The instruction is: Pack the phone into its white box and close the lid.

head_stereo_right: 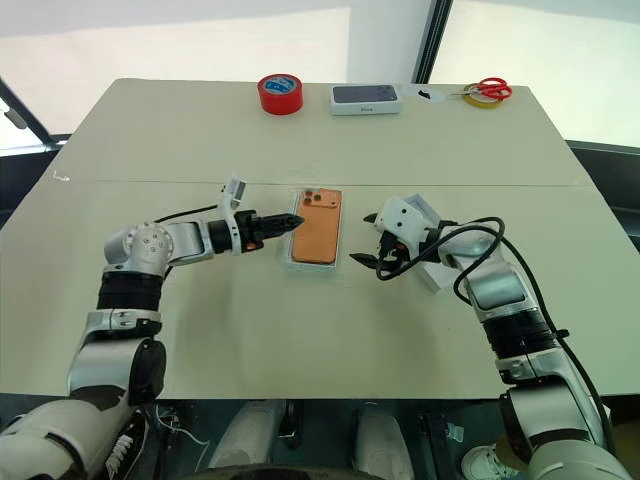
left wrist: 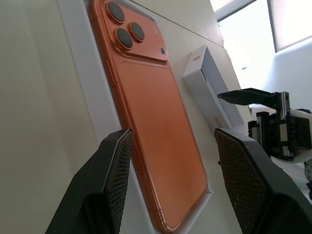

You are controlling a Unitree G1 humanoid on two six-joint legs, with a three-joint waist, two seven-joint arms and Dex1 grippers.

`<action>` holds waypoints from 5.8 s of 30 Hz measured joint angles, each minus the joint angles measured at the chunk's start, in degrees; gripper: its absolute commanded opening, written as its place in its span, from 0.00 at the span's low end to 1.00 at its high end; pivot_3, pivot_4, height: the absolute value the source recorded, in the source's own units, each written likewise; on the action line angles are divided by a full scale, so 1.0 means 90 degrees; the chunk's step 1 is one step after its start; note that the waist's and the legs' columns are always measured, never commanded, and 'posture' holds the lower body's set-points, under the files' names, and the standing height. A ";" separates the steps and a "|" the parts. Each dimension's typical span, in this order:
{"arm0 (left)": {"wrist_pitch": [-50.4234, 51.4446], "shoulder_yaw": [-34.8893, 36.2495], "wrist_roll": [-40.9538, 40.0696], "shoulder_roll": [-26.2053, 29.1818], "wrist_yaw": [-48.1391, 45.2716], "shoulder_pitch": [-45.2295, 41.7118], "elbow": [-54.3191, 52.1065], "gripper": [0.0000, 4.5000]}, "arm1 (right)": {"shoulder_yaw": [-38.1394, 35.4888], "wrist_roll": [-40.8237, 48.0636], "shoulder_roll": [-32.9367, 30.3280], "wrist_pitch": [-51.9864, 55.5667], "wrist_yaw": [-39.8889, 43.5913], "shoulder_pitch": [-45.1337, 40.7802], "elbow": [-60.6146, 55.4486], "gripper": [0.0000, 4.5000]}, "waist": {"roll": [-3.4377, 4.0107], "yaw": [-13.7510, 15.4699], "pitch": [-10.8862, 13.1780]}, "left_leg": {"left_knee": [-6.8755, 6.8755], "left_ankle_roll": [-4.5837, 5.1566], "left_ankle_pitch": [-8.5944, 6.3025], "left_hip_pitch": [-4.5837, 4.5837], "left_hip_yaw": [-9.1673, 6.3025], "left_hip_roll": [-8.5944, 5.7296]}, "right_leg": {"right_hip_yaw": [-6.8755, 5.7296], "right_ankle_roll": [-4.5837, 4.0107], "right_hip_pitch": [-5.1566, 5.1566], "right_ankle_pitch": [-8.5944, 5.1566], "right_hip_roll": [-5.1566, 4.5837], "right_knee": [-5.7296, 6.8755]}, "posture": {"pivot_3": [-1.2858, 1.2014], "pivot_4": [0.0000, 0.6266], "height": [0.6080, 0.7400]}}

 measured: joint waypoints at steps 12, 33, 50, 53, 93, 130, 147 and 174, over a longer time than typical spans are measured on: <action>-0.2427 -0.1010 0.1701 0.0411 -0.0349 0.0403 -0.0142 0.00 | 0.0301 -0.0585 0.0305 -0.0303 -0.0476 -0.0354 0.0743 0.01 | 0.0001 0.0034 0.0001 | -0.0002 0.0000 0.0000 -0.0001 0.0001 -0.0001 | -0.0001 -0.0001 -0.0002 0.0000 0.0000 -0.0001 | 0.52 0.24 0.96; -0.2846 -0.2323 0.2555 -0.0492 -0.1651 0.0451 -0.0272 0.00 | 0.0300 -0.0700 -0.0744 -0.0162 0.0206 0.0692 -0.0546 0.01 | 0.0004 0.0054 0.0001 | 0.0005 0.0014 -0.0008 -0.0008 -0.0003 -0.0003 | -0.0002 -0.0001 0.0004 0.0000 -0.0010 -0.0008 | 0.52 0.24 0.96; -0.2807 -0.2515 0.2642 -0.0601 -0.1671 0.0886 -0.0891 0.00 | 0.0016 -0.0388 -0.1261 0.0740 0.0694 0.1263 -0.1484 0.01 | 0.0004 0.0048 0.0001 | 0.0006 0.0038 -0.0021 -0.0008 -0.0006 -0.0001 | -0.0002 -0.0001 0.0005 0.0000 -0.0011 -0.0013 | 0.52 0.24 0.96; -0.2809 -0.2516 0.2643 -0.0570 -0.1683 0.0882 -0.0895 0.00 | 0.0035 -0.0391 -0.1253 0.0738 0.0677 0.1245 -0.1490 0.01 | 0.0004 0.0045 0.0001 | 0.0007 0.0042 -0.0024 -0.0007 -0.0006 -0.0001 | -0.0002 -0.0001 0.0005 0.0000 -0.0011 -0.0013 | 0.52 0.24 0.96; -0.6274 -0.1429 0.2201 0.1192 -0.3707 0.2299 -0.1930 0.94 | -0.0866 0.1322 -0.0868 0.8417 -0.1780 0.0054 -0.3248 0.98 | 0.0030 -0.0054 0.0008 | 0.0001 0.0077 -0.0045 -0.0034 -0.0008 0.0000 | -0.0002 -0.0006 -0.0013 0.0001 -0.0018 -0.0042 | 0.52 0.24 0.96; -0.6111 -0.1250 0.1897 0.1003 -0.3211 0.2377 -0.2082 0.83 | -0.2804 0.2390 0.2221 0.6103 -0.3923 -0.0848 -0.2039 0.00 | 0.0047 -0.0114 0.0012 | -0.0001 0.0065 -0.0010 -0.0035 0.0000 -0.0001 | -0.0001 -0.0001 -0.0015 0.0012 -0.0004 -0.0028 | 0.52 0.24 0.96; -0.5655 -0.0993 0.1576 0.1070 -0.2938 0.2484 -0.2343 0.06 | -0.3400 1.0448 0.2631 0.8146 -0.6941 0.1116 -0.2373 0.00 | 0.0062 -0.0183 0.0005 | -0.0015 0.0090 -0.0007 -0.0049 0.0012 -0.0001 | 0.0020 -0.0007 -0.0089 0.0011 -0.0012 0.0014 | 0.52 0.24 0.96; -0.6111 -0.1720 0.2266 0.0186 -0.2448 0.2868 -0.2236 0.06 | -0.1128 1.1819 0.1608 0.5311 -0.8291 0.1157 -0.1700 0.00 | 0.0054 -0.0102 0.0000 | 0.0014 0.0121 0.0000 -0.0110 0.0012 0.0001 | 0.0014 -0.0005 -0.0100 0.0016 -0.0013 0.0014 | 0.52 0.24 0.96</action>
